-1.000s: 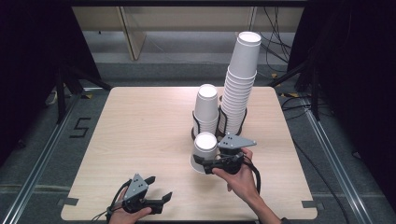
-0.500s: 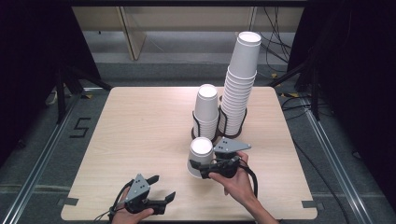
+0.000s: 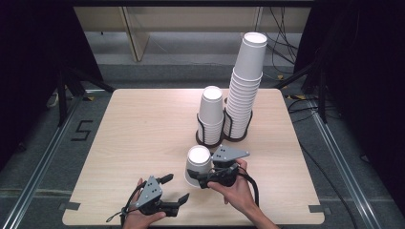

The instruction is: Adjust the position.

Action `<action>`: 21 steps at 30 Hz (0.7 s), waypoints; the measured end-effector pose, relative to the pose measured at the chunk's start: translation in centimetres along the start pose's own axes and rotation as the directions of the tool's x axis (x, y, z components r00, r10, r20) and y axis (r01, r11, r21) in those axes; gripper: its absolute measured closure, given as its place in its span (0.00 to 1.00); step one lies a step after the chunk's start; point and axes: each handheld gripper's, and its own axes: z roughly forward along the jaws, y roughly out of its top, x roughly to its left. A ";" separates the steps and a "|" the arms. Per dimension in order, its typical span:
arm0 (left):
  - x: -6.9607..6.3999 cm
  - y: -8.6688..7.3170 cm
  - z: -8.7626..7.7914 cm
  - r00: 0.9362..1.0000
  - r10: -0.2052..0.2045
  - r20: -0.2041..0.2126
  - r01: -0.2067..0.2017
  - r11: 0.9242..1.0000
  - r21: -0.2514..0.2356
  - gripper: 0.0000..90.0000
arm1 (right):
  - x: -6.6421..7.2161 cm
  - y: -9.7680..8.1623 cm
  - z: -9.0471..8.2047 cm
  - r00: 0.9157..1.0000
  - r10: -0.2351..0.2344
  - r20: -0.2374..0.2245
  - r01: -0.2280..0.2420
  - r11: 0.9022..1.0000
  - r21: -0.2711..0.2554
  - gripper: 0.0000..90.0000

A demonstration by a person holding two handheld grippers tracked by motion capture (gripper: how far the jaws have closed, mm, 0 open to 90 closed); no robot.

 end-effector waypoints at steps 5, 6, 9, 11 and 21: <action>0.1 0.0 0.5 1.000 0.006 0.026 -0.005 1.000 -0.025 0.16 | 0.6 0.0 0.3 0.999 0.025 -0.027 -0.025 1.000 0.006 0.22; 0.1 0.0 0.5 1.000 0.010 0.024 -0.010 1.000 -0.019 0.16 | 0.8 0.0 0.4 0.999 0.020 -0.031 -0.020 1.000 0.007 0.22; 0.0 0.0 0.8 0.999 0.015 0.039 -0.014 0.999 -0.030 0.16 | 1.2 -0.1 0.6 0.999 0.014 -0.051 -0.013 1.000 0.014 0.22; 0.0 0.0 0.9 0.999 0.024 0.044 -0.023 0.999 -0.028 0.16 | 1.3 -0.1 0.8 0.998 0.012 -0.054 -0.011 1.000 0.006 0.22; 0.1 0.0 1.4 0.998 0.027 0.054 -0.025 0.999 -0.038 0.09 | 1.8 0.0 1.3 0.995 -0.004 -0.104 0.002 1.000 -0.022 0.23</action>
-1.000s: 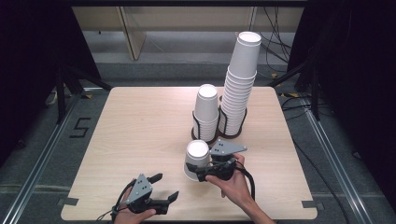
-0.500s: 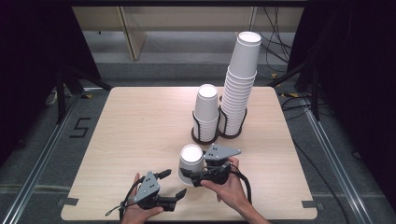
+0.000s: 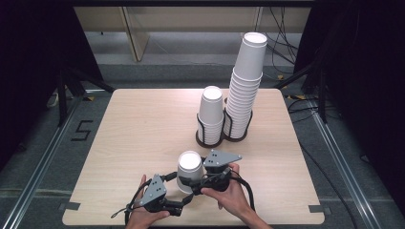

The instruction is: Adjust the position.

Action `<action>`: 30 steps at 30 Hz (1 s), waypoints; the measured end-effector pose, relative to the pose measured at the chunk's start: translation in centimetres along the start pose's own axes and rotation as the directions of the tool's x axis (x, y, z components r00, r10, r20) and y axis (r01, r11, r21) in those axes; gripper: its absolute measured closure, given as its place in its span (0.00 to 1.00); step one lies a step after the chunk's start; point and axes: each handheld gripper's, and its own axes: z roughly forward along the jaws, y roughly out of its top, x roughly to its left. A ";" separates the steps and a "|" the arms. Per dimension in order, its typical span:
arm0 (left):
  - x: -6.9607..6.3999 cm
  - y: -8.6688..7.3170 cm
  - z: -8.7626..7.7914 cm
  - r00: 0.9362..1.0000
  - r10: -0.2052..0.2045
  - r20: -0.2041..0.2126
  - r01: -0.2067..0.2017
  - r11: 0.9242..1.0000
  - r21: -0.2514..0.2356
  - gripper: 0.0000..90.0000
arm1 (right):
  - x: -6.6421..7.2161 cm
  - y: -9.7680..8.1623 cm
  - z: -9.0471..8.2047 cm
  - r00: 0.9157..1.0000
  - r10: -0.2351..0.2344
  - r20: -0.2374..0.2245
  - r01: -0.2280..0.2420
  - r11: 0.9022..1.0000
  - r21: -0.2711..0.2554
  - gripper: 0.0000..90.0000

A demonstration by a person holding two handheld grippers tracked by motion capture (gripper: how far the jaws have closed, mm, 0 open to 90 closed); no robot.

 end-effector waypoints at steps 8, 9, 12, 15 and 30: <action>0.0 0.0 0.3 1.000 -0.001 0.003 0.001 1.000 -0.019 0.01 | 1.0 0.1 0.5 0.999 0.005 -0.034 -0.006 1.000 -0.015 0.23; -0.1 0.1 0.2 1.000 0.011 0.003 -0.011 1.000 -0.020 0.01 | 1.1 0.1 0.5 0.998 0.020 -0.053 -0.020 1.000 -0.009 0.23; -0.1 0.1 0.2 1.000 0.014 0.000 -0.014 1.000 -0.024 0.01 | 1.3 0.2 0.6 0.998 0.015 -0.056 -0.016 1.000 -0.019 0.23; -0.1 0.2 0.2 1.000 0.021 -0.004 -0.021 0.999 -0.026 0.02 | 1.6 0.2 0.8 0.997 0.027 -0.073 -0.028 0.999 -0.023 0.23; 0.0 0.2 0.2 0.998 0.070 0.001 -0.070 0.996 0.050 0.09 | 1.2 0.3 0.6 0.999 0.018 -0.051 -0.016 0.999 0.036 0.17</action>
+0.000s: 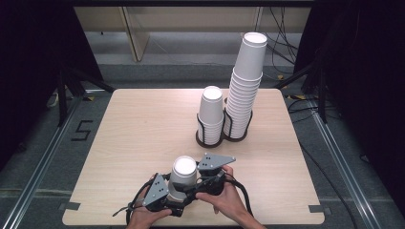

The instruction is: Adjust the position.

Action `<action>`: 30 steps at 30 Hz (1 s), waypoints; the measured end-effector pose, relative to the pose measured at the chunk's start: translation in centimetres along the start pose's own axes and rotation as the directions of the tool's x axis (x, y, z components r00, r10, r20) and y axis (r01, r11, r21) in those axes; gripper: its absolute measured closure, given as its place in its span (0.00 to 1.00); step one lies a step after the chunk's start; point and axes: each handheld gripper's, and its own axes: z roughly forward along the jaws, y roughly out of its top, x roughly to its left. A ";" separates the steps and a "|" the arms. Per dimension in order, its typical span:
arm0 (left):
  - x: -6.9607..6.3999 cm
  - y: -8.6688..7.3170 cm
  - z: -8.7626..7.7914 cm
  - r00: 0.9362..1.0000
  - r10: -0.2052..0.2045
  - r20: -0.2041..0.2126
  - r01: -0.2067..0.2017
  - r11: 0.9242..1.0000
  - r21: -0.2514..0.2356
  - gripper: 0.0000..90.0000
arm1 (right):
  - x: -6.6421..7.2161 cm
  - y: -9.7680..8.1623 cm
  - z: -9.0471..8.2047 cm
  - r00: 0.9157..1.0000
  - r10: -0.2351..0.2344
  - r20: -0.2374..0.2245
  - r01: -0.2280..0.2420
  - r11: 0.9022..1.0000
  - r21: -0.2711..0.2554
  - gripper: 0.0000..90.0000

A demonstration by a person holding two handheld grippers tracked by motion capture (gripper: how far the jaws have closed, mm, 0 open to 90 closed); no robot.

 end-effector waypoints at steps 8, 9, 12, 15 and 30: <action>0.3 0.2 -0.3 0.995 0.091 0.036 -0.094 0.993 0.069 0.11 | -0.7 1.2 -2.2 0.999 0.005 -0.041 -0.003 0.999 0.050 0.18; 0.3 0.2 -0.3 0.995 0.091 0.036 -0.094 0.993 0.069 0.11 | -0.9 1.3 -2.3 0.999 -0.011 -0.046 0.013 0.998 0.053 0.18; 0.2 0.3 -0.4 0.988 0.144 0.055 -0.150 0.982 0.117 0.11 | -1.0 1.3 -2.6 0.999 0.004 -0.052 -0.001 0.998 0.060 0.18; -0.1 0.2 -0.2 0.983 0.167 0.073 -0.175 0.977 0.122 0.11 | -1.1 1.3 -2.7 0.997 -0.018 -0.081 0.025 0.996 0.091 0.18; 0.1 0.3 -0.7 0.973 0.191 0.128 -0.200 0.978 0.061 0.06 | -1.6 1.2 -3.0 0.986 0.047 -0.157 -0.023 0.988 0.150 0.28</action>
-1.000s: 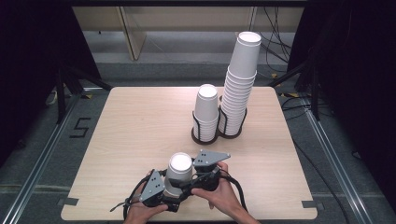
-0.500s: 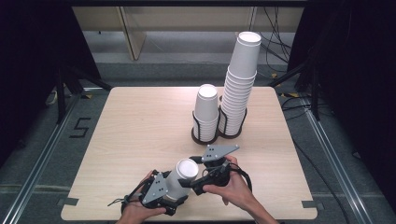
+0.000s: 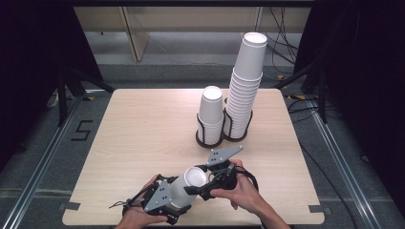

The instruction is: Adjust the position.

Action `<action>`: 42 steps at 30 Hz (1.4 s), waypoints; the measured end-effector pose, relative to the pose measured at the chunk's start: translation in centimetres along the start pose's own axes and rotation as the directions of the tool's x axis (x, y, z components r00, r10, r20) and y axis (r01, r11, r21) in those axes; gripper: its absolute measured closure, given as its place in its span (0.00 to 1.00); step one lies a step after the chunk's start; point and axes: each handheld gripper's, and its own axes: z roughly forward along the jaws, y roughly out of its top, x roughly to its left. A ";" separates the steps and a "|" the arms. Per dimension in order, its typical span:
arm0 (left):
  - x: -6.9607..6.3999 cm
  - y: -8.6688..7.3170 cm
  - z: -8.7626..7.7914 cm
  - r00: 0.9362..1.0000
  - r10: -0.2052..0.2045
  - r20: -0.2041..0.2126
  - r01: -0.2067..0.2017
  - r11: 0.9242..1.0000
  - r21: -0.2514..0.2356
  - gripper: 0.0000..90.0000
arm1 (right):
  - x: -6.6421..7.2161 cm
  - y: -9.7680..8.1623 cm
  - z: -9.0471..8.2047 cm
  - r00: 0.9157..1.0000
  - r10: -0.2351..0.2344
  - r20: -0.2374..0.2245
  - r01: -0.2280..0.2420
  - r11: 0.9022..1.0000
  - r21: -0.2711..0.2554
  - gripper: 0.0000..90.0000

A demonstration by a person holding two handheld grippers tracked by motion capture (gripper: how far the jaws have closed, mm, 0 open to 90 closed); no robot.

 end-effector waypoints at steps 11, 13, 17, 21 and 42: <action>0.5 0.2 -0.6 0.995 -0.088 -0.040 0.079 0.979 -0.189 0.04 | -0.9 0.4 -1.6 0.995 0.092 -0.045 -0.098 0.982 -0.163 0.28; 0.4 0.2 -0.6 0.994 -0.098 -0.043 0.089 0.978 -0.188 0.03 | -1.1 0.4 -1.8 0.995 0.094 -0.039 -0.100 0.980 -0.174 0.28; 0.4 0.0 -0.2 0.992 -0.112 -0.064 0.098 0.977 -0.190 0.03 | -1.0 0.4 -1.5 0.994 0.101 -0.041 -0.107 0.979 -0.174 0.29; 0.5 -0.1 0.0 0.987 -0.133 -0.086 0.115 0.975 -0.191 0.03 | -0.9 0.3 -1.4 0.992 0.120 -0.032 -0.124 0.974 -0.192 0.29; 0.9 0.1 -0.9 0.996 -0.015 -0.089 0.005 0.994 -0.108 0.14 | -1.7 -0.4 -1.2 0.985 0.157 -0.071 -0.165 0.978 -0.128 0.27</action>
